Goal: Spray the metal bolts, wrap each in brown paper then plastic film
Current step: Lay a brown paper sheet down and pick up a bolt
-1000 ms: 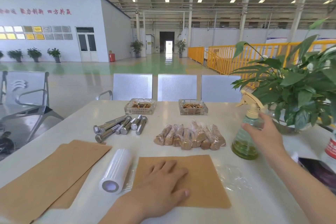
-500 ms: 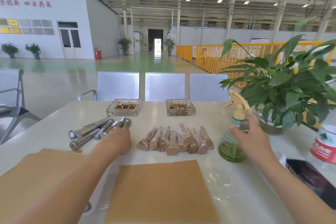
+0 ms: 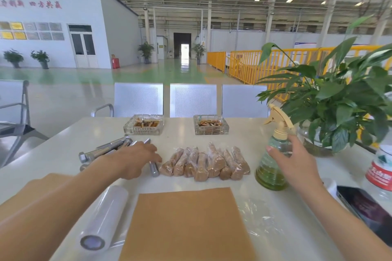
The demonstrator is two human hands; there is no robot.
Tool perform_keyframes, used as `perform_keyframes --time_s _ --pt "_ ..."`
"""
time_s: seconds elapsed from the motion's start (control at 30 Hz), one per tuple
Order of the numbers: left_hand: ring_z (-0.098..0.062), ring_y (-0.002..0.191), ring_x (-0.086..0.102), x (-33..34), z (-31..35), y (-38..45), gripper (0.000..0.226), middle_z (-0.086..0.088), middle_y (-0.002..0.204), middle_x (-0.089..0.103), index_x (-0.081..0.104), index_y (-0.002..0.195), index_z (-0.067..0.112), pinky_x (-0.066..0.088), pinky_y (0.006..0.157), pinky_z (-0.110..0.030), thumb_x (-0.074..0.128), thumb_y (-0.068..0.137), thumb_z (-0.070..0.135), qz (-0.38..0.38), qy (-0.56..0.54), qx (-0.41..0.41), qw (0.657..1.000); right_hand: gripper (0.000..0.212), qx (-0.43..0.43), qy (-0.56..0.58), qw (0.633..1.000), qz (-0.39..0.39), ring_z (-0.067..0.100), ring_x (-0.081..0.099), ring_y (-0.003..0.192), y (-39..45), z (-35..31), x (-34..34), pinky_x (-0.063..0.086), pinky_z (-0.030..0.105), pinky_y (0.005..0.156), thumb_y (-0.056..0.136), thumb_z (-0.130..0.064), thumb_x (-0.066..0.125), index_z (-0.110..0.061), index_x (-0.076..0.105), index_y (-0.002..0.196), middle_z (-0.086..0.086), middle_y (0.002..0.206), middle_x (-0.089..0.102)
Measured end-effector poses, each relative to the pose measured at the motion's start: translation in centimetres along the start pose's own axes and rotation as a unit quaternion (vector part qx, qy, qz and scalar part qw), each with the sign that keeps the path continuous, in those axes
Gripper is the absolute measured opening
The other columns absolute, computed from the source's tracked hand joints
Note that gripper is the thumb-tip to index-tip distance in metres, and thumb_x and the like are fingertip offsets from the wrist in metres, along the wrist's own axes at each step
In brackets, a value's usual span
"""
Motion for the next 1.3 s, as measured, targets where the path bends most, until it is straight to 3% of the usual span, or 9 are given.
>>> perform_keyframes --time_s 0.13,0.37,0.57,0.7,0.77,0.87,0.97,1.13,1.3 --pt "-0.02 0.117 0.055 -0.1 0.8 0.9 0.042 0.007 0.116 0.057 0.06 0.115 0.032 0.039 0.083 -0.031 0.049 0.089 0.002 0.066 0.043 0.031 0.996 0.038 0.008 0.007 1.0 -0.005 0.017 0.061 0.097 0.0 -0.1 0.0 0.045 0.037 0.078 0.09 -0.047 0.073 -0.041 0.05 0.12 -0.013 0.103 0.063" --pt "-0.019 0.085 0.057 -3.8 0.5 -2.9 0.012 0.006 0.087 0.058 0.045 0.094 0.031 0.051 0.08 -0.038 0.053 0.1 0.025 0.136 -0.039 0.06 0.988 0.074 0.043 0.072 0.997 -0.005 0.002 0.061 0.091 0.5 -0.8 -0.5 0.043 0.027 0.068 0.074 -0.028 0.079 -0.046 0.038 0.134 -0.019 0.1 0.063" --pt "-0.021 0.101 0.056 -6.9 9.8 -7.7 0.015 0.008 0.108 0.05 0.038 0.115 0.044 0.048 0.088 -0.04 0.047 0.105 0.038 0.102 -0.139 0.153 0.973 0.026 0.039 0.064 0.997 -0.027 0.006 0.059 0.089 0.5 -3.0 -0.2 0.04 0.028 0.066 0.082 -0.035 0.071 -0.033 0.058 0.104 -0.008 0.093 0.066" --pt "-0.03 0.103 0.06 -4.8 15.9 -8.6 0.018 0.002 0.112 0.049 0.044 0.122 0.037 0.04 0.075 -0.038 0.045 0.104 0.037 0.082 -0.11 0.155 0.978 0.033 0.027 0.073 0.997 -0.019 0.002 0.055 0.059 -1.4 -5.3 -1.6 0.04 0.03 0.059 0.066 -0.041 0.062 -0.023 0.059 0.093 -0.012 0.07 0.063" --pt "-0.031 0.103 0.059 -4.1 17.0 -8.5 0.018 0.003 0.111 0.047 0.045 0.122 0.04 0.033 0.072 -0.038 0.045 0.104 0.041 0.097 -0.122 0.14 0.978 0.035 0.031 0.094 0.993 -0.072 0.002 0.054 0.059 -2.7 -6.8 -1.6 0.043 0.028 0.058 0.063 -0.037 0.063 -0.019 0.061 0.093 -0.014 0.065 0.059" --pt "-0.025 0.107 0.057 -3.5 16.8 -8.0 0.024 0.01 0.107 0.044 0.044 0.126 0.045 0.03 0.07 -0.037 0.048 0.102 0.046 0.145 -0.155 0.101 0.972 0.042 0.093 0.131 0.964 -0.21 0.017 0.064 0.081 -5.7 -8.4 0.1 0.05 0.034 0.074 0.062 -0.027 0.067 -0.018 0.069 0.103 0.001 0.085 0.069" --pt "-0.016 0.114 0.055 -2.7 15.6 -7.6 0.034 0.016 0.113 0.047 0.044 0.129 0.046 0.033 0.074 -0.035 0.052 0.097 0.051 0.157 -0.192 0.059 0.967 0.047 0.154 0.119 0.921 -0.338 0.021 0.067 0.081 -9.2 -9.5 2.2 0.053 0.04 0.08 0.066 -0.017 0.073 -0.01 0.069 0.112 0.012 0.1 0.073" --pt "-0.008 0.105 0.053 -0.2 12.5 -8.4 0.032 0.021 0.105 0.047 0.058 0.114 0.039 0.045 0.094 -0.029 0.06 0.084 0.049 0.109 -0.274 0.017 0.955 0.034 0.237 0.086 0.858 -0.448 0.021 0.068 0.064 -14.1 -10.3 3.6 0.054 0.03 0.058 0.079 -0.017 0.076 -0.005 0.068 0.11 0.013 0.099 0.073" --pt "-0.009 0.102 0.055 -0.7 11.9 -9.8 0.021 0.014 0.107 0.059 0.069 0.109 0.035 0.047 0.094 -0.03 0.064 0.088 0.038 0.137 -0.308 0.003 0.942 0.043 0.257 0.051 0.84 -0.475 0.021 0.068 0.065 -17.3 -10.9 3.8 0.056 0.029 0.055 0.083 -0.011 0.07 0.003 0.067 0.123 0.011 0.093 0.072"
Point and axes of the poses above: each hand's wrist, its own y-axis towards the middle knuckle, its own x-axis out of the palm, z = x × y, the point moved 7 cm from there along y, towards the middle knuckle
